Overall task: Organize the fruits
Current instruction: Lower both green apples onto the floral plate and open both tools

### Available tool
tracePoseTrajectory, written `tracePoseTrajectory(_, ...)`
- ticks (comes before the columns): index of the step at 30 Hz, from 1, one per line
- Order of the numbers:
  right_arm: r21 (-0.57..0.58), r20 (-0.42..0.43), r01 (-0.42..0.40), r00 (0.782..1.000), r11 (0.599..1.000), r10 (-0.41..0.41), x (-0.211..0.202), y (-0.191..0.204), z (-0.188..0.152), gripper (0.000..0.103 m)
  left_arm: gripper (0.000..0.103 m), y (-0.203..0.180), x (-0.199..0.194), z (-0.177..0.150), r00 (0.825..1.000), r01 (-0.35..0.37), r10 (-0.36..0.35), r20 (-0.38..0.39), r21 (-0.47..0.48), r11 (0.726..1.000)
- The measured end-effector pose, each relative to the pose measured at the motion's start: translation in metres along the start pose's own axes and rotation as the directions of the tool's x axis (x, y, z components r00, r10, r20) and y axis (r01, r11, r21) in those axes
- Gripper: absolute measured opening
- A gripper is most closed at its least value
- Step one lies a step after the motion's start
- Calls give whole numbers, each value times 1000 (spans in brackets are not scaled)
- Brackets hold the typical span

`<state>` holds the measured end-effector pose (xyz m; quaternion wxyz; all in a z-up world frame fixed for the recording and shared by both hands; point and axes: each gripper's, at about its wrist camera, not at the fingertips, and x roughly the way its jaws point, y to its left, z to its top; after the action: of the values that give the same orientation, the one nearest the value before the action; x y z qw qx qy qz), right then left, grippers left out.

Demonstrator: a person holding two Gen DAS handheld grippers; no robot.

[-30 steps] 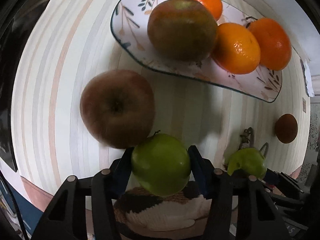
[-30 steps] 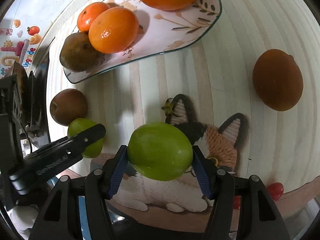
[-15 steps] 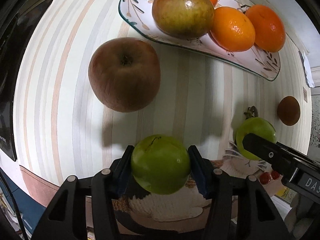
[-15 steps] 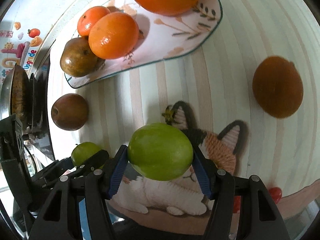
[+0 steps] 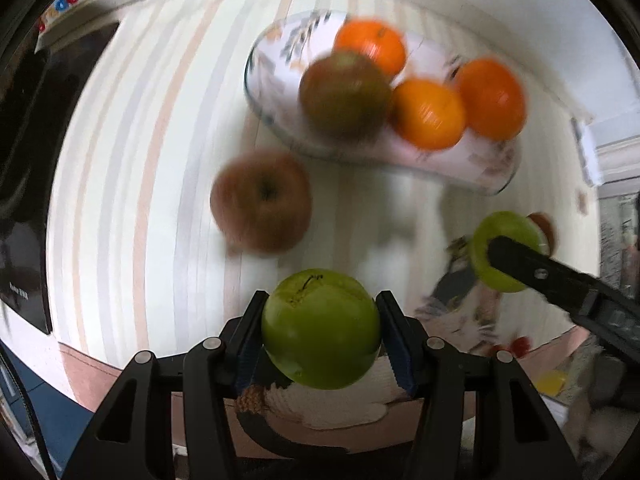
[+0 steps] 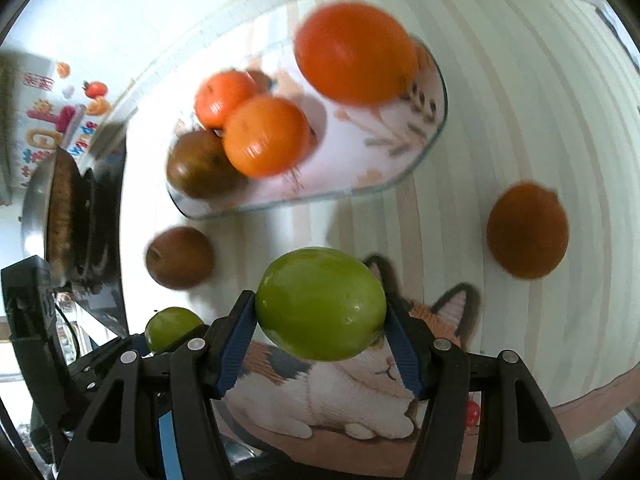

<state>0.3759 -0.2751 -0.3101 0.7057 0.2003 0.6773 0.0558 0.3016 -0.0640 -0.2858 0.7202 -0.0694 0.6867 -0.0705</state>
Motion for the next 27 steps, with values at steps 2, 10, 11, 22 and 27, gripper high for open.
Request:
tracePoseTrajectory(2, -2, 26, -6, 1000, 1000, 6, -8, 3, 8, 65, 52, -2, -18, 11, 999, 29, -29, 31, -4, 1000)
tracePoseTrajectory(10, 26, 74, 19, 997, 999, -21, -12, 7, 50, 65, 52, 5, -64, 84, 991, 29, -33, 132, 27, 999)
tracePoseTrajectory(11, 32, 76, 25, 997, 999, -27, -11, 6, 55, 65, 52, 2, -64, 91, 991, 19, -23, 135, 31, 999)
tracePoseTrajectory(22, 74, 63, 58, 996, 996, -63, 8, 0, 80, 65, 52, 18, -9, 180, 998, -62, 61, 23, 58, 996)
tracePoseTrajectory(27, 85, 56, 67, 996, 994, -71, 14, 0, 79, 65, 52, 23, 17, 198, 997, -67, 70, -46, 60, 996)
